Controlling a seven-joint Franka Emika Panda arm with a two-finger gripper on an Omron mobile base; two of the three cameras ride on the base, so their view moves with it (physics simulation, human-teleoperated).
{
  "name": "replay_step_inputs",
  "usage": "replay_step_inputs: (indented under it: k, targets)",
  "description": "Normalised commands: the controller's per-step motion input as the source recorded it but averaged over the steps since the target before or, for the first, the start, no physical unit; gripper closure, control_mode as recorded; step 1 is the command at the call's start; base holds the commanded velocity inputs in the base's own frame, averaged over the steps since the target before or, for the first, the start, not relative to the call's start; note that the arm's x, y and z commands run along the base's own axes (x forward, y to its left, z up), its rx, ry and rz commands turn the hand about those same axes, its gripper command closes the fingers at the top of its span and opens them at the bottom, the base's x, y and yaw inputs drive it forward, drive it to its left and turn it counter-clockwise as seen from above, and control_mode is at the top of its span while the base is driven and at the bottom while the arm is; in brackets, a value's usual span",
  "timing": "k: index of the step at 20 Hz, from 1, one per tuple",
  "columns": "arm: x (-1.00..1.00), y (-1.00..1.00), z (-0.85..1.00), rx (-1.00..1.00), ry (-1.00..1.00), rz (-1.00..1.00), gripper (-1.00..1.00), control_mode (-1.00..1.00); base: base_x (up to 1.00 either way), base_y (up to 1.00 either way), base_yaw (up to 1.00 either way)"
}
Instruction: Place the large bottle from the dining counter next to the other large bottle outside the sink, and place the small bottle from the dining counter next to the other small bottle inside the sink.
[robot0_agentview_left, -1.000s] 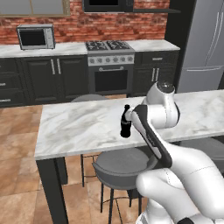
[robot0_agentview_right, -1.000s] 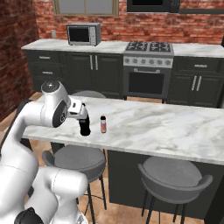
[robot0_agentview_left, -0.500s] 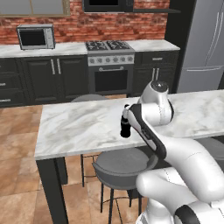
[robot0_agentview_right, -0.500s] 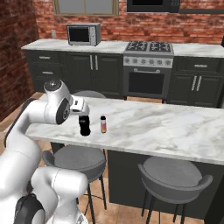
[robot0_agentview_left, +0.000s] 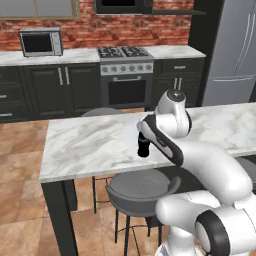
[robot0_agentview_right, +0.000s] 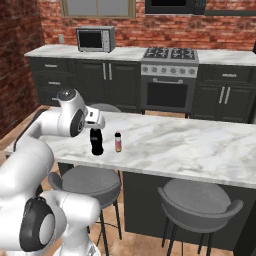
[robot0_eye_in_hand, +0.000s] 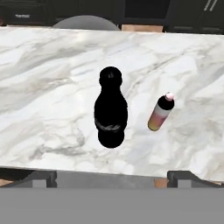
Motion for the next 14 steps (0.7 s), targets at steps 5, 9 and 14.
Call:
replay_step_inputs:
  k: [5, 9, 14]
  targets:
    - [0.29, 0.08, -0.21, 0.00, 0.02, 0.00, -1.00, -1.00, 0.00, 0.00, 0.00]
    - [0.25, 0.09, -0.18, 0.00, 0.00, 0.00, -1.00, -1.00, 0.00, 0.00, 0.00]
    - [0.19, 0.09, -0.06, 0.00, 0.00, 0.00, -1.00, -1.00, 0.00, 0.00, 0.00]
